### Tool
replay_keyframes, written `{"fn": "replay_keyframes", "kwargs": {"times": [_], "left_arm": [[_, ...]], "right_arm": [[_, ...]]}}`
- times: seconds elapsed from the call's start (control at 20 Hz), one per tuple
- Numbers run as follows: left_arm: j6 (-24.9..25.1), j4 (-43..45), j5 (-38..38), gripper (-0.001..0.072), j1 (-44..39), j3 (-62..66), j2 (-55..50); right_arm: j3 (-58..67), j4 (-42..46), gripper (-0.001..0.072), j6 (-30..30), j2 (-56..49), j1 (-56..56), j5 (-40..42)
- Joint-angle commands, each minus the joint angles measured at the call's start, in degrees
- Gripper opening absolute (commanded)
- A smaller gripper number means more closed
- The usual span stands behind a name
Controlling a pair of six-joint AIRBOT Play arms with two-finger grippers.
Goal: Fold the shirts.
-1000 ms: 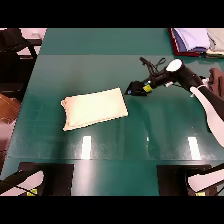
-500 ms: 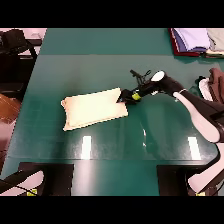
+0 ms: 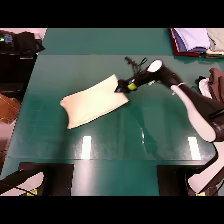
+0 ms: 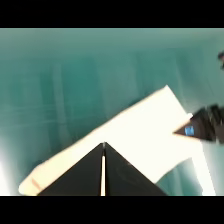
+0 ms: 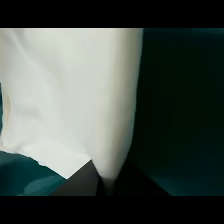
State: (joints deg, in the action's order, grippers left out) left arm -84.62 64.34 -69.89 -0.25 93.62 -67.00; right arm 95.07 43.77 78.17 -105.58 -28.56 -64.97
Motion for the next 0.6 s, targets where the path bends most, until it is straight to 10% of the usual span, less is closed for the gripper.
{"fn": "replay_keyframes", "kwargs": {"times": [0.0,0.55], "left_arm": [[1.07,-0.09,1.01,0.0026,-6.54,-0.02,-0.02],[0.81,-0.50,6.38,0.0026,-11.54,-0.02,-0.02]], "right_arm": [[2.51,5.95,0.0017,3.37,5.40,7.67,-0.48],[2.54,10.21,0.0017,3.87,20.96,50.47,-0.13]]}}
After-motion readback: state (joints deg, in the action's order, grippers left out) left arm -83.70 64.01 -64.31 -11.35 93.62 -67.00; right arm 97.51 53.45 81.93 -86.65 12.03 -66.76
